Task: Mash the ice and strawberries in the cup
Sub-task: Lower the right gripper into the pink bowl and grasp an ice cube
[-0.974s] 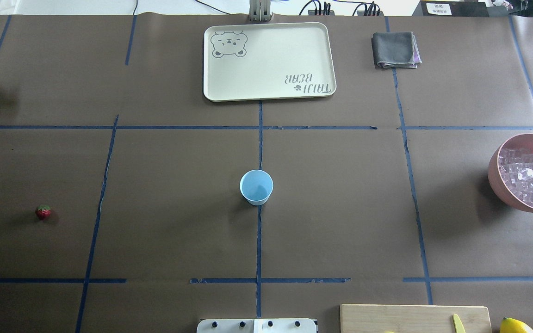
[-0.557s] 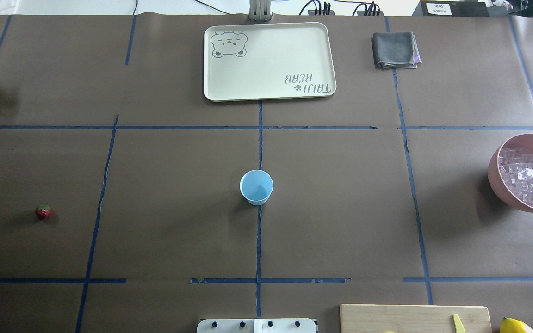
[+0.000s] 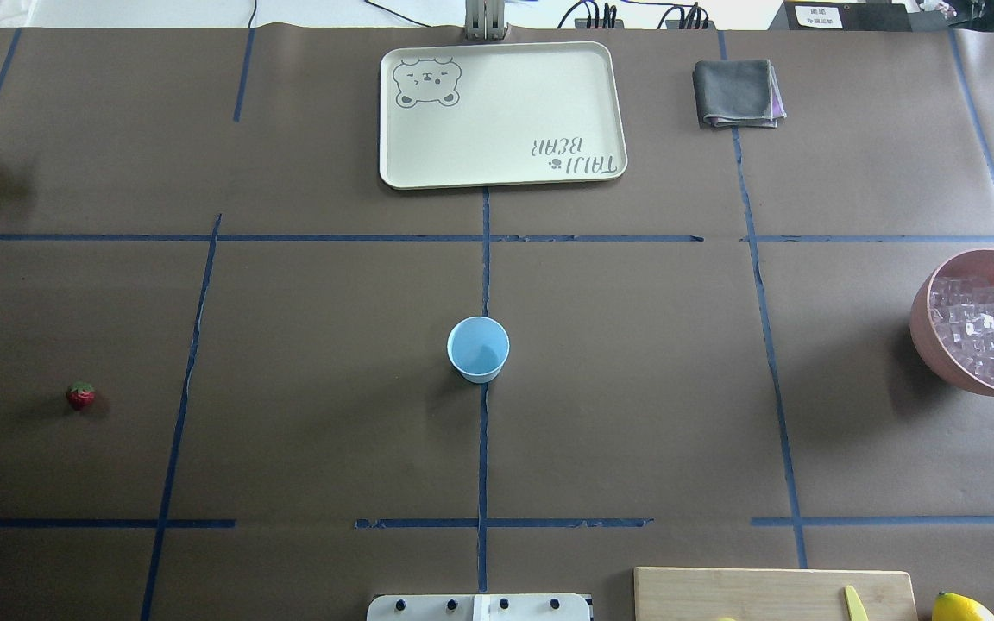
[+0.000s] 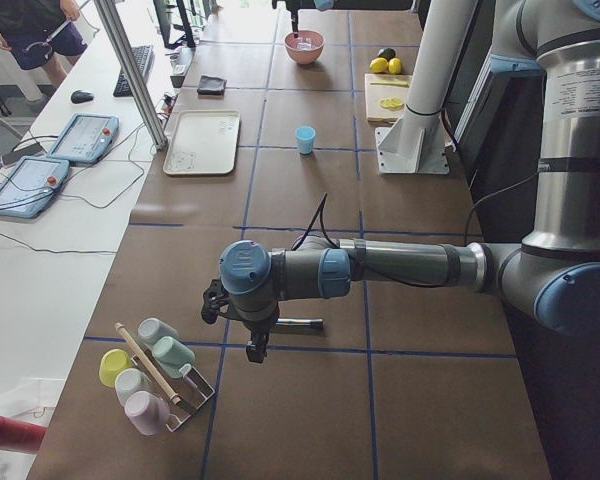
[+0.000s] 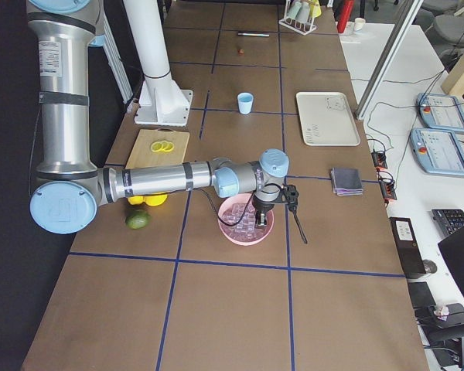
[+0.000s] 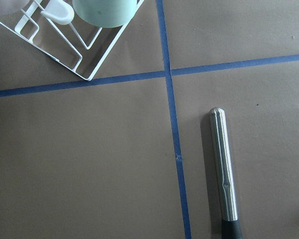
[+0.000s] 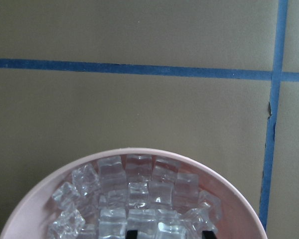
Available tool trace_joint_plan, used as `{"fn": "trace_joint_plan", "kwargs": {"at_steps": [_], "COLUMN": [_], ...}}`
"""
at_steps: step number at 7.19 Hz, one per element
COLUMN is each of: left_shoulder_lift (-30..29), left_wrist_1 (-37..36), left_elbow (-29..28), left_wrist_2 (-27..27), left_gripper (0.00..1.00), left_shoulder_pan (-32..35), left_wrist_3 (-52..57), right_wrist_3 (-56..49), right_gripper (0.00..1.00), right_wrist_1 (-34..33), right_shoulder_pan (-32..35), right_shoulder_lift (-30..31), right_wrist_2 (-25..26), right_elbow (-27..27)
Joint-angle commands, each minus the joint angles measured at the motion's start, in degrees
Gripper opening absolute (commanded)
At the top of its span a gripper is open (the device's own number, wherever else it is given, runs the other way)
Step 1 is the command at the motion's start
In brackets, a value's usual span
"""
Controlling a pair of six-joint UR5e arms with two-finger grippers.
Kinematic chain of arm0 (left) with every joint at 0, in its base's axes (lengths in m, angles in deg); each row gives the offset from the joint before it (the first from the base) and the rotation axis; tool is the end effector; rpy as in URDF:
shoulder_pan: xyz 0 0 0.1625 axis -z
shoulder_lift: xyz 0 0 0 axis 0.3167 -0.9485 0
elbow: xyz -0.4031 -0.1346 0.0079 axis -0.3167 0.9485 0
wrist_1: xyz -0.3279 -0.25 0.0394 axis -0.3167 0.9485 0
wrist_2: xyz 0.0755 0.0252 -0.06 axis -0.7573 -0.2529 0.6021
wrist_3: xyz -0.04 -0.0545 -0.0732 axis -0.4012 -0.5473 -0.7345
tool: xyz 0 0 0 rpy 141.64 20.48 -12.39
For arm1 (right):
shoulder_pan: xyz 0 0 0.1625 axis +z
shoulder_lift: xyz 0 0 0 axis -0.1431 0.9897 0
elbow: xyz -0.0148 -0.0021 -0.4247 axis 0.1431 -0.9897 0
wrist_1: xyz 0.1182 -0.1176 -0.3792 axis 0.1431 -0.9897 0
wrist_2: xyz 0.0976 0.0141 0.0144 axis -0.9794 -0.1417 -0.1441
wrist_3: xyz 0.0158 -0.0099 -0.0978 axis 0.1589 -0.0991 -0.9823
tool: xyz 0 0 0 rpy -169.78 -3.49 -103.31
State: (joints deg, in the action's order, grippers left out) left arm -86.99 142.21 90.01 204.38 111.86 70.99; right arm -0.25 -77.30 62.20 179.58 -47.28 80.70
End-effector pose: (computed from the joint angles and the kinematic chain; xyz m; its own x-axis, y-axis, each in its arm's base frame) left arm -0.0878 -0.4679 0.6422 0.6688 0.1289 -0.7321 -0.0875 0.9917 0.0947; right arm -0.0998 -0.4863 0.6002 0.7448 -0.0368 0.6663 0.0716 0.9971 -0.0250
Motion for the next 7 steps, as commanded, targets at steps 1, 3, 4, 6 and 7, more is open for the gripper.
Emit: {"fn": "trace_joint_plan", "kwargs": {"at_steps": [1, 3, 4, 6, 7], "left_shoulder_lift": [0.0, 0.0, 0.0, 0.0, 0.0], "left_wrist_1": [0.2, 0.3, 0.3, 0.3, 0.2], "left_elbow": [0.2, 0.3, 0.3, 0.4, 0.4], "left_wrist_2": [0.0, 0.0, 0.0, 0.0, 0.0], "left_gripper": [1.00, 1.00, 1.00, 1.00, 1.00], "left_shoulder_pan": [0.3, 0.4, 0.4, 0.4, 0.4], "left_wrist_3": [0.0, 0.0, 0.0, 0.0, -0.1], "right_wrist_3": [0.0, 0.0, 0.0, 0.0, 0.0], "right_gripper": [0.56, 0.56, 0.57, 0.57, 0.57], "right_wrist_1": [0.0, 0.0, 0.0, 0.0, 0.0], "right_shoulder_pan": [-0.6, -1.0, -1.3, -1.7, -2.0], "right_shoulder_lift": [0.0, 0.0, 0.0, 0.0, 0.0], "right_wrist_2": [0.9, 1.0, 1.0, 1.5, 1.6], "right_elbow": [-0.1, -0.1, -0.2, -0.7, -0.9]}}
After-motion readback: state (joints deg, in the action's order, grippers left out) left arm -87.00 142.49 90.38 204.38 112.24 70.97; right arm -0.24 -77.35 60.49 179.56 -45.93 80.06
